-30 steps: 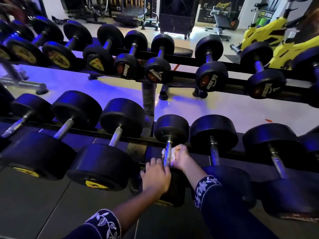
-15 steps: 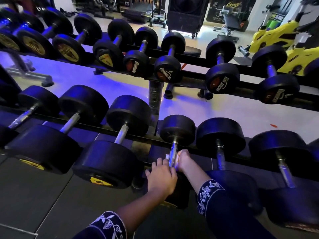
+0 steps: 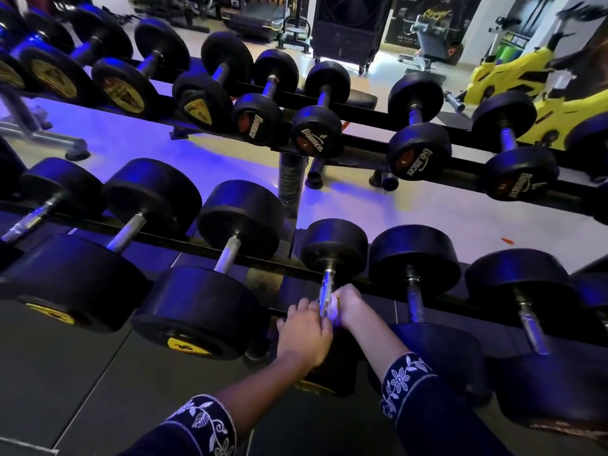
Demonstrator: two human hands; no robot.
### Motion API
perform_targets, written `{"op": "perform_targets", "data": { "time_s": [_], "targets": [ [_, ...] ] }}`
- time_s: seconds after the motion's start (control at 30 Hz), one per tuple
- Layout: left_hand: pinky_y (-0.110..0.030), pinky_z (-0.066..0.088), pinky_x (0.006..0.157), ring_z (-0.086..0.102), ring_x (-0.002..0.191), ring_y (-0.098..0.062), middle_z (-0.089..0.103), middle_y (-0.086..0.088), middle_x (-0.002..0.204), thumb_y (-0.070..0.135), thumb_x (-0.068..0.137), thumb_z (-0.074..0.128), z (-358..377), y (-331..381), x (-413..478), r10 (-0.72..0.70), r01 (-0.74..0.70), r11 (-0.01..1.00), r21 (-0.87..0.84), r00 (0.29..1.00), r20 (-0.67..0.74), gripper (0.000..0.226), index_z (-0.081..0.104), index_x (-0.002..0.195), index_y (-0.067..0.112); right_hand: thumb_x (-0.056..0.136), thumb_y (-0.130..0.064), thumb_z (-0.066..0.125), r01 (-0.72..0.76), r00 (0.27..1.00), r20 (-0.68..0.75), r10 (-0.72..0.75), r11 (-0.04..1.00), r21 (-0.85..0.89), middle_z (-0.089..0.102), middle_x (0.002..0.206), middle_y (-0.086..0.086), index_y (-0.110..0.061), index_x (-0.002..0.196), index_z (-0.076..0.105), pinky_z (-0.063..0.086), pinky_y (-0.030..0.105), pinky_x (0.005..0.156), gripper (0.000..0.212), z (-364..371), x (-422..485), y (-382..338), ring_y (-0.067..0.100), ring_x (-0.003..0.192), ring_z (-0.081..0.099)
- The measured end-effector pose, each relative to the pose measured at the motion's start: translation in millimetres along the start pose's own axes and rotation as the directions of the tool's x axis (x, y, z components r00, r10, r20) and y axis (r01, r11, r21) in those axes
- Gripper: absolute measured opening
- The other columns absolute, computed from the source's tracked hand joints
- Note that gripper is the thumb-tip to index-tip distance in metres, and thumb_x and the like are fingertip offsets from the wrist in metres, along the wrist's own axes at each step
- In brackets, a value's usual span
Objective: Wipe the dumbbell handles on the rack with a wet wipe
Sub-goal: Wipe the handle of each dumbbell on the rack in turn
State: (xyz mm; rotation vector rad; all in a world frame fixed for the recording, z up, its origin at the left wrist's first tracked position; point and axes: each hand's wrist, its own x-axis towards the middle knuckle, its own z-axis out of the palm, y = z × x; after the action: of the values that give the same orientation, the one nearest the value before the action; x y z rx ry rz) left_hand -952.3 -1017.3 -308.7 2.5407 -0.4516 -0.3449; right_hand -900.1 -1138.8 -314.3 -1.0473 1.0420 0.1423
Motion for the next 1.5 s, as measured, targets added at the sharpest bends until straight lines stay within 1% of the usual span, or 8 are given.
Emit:
{"op": "perform_targets", "data": {
  "time_s": [0.1, 0.23, 0.37, 0.73, 1.03, 1.23, 1.33, 1.5],
  "targets": [
    [-0.044, 0.04, 0.096, 0.045, 0.119, -0.021, 0.049, -0.001, 0.124, 0.036, 0.097, 0.038, 0, -1, 0, -0.004, 0.004, 1.0, -0.009, 1.0, -0.015, 0.033, 0.054, 0.12, 0.018, 0.089, 0.002, 0.033, 0.191, 0.981, 0.014, -0.192, 0.963, -0.192, 0.047, 0.055, 0.007, -0.009, 0.061, 0.046, 0.042, 0.03, 0.057, 0.032, -4, -17, -14, 0.019, 0.049, 0.045],
    [-0.046, 0.04, 0.098, 0.046, 0.118, -0.019, 0.051, 0.0, 0.124, 0.035, 0.097, 0.038, 0, -3, 0, 0.011, -0.014, 0.998, -0.069, 0.999, -0.03, 0.036, 0.054, 0.125, 0.019, 0.085, -0.023, 0.063, 0.398, 0.869, 0.167, -0.466, 0.457, -0.795, 0.068, 0.083, 0.011, -0.007, 0.083, 0.069, 0.046, 0.03, 0.068, 0.017, -3, -25, 7, 0.023, 0.082, 0.064],
    [-0.046, 0.04, 0.098, 0.046, 0.12, -0.02, 0.05, 0.0, 0.126, 0.035, 0.097, 0.038, -1, -2, -1, 0.002, -0.005, 0.998, -0.067, 0.999, -0.036, 0.038, 0.053, 0.127, 0.017, 0.083, -0.025, 0.064, 0.366, 0.768, 0.093, -0.634, 0.315, -0.876, 0.068, 0.099, 0.016, -0.003, 0.094, 0.065, 0.049, 0.029, 0.07, 0.025, 13, -23, 5, 0.032, 0.095, 0.065],
    [-0.043, 0.041, 0.096, 0.048, 0.118, -0.02, 0.052, -0.001, 0.12, 0.035, 0.096, 0.039, 1, -3, 0, 0.01, -0.014, 0.997, -0.07, 0.998, -0.059, 0.033, 0.056, 0.119, 0.017, 0.08, -0.044, 0.063, 0.344, 0.79, 0.048, -0.612, 0.376, -0.86, 0.07, 0.086, 0.015, -0.003, 0.082, 0.068, 0.042, 0.025, 0.059, 0.041, -1, -4, 10, 0.028, 0.085, 0.068],
    [-0.043, 0.041, 0.094, 0.048, 0.115, -0.02, 0.052, -0.002, 0.12, 0.032, 0.097, 0.04, -1, -2, -1, 0.008, -0.014, 0.997, -0.075, 0.997, -0.072, 0.03, 0.057, 0.115, 0.015, 0.079, -0.005, 0.061, 0.324, 0.882, -0.02, -0.471, 0.636, -0.7, 0.06, 0.08, 0.012, -0.004, 0.081, 0.06, 0.044, 0.028, 0.063, 0.002, -1, 25, -29, 0.022, 0.076, 0.06],
    [-0.041, 0.042, 0.088, 0.053, 0.108, -0.025, 0.054, -0.004, 0.108, 0.026, 0.095, 0.045, -2, -4, 1, 0.018, -0.032, 0.989, -0.144, 0.995, -0.099, 0.021, 0.059, 0.099, 0.011, 0.087, -0.004, 0.042, 0.171, 0.985, 0.068, -0.159, 0.958, -0.23, 0.056, 0.05, 0.011, -0.003, 0.065, 0.058, 0.043, 0.02, 0.038, 0.027, -20, 9, 14, 0.021, 0.037, 0.053],
    [-0.04, 0.041, 0.087, 0.054, 0.106, -0.025, 0.054, -0.004, 0.107, 0.025, 0.095, 0.046, 0, -4, 0, 0.008, -0.029, 0.987, -0.161, 0.992, -0.126, 0.022, 0.06, 0.1, 0.01, 0.079, -0.003, 0.028, 0.081, 0.992, 0.086, -0.093, 0.987, 0.139, 0.053, 0.054, 0.017, 0.002, 0.057, 0.055, 0.047, 0.033, 0.054, 0.035, -15, 10, 3, 0.028, 0.051, 0.052],
    [-0.04, 0.042, 0.087, 0.056, 0.103, -0.026, 0.052, -0.001, 0.101, 0.025, 0.095, 0.047, -1, -3, -1, 0.001, -0.026, 0.983, -0.183, 0.991, -0.134, 0.021, 0.06, 0.1, 0.01, 0.089, -0.019, 0.023, 0.07, 0.997, 0.029, -0.074, 0.99, 0.123, 0.049, 0.071, 0.015, 0.001, 0.077, 0.052, 0.039, 0.035, 0.063, 0.037, 1, 10, -13, 0.026, 0.06, 0.045]
  ]
}}
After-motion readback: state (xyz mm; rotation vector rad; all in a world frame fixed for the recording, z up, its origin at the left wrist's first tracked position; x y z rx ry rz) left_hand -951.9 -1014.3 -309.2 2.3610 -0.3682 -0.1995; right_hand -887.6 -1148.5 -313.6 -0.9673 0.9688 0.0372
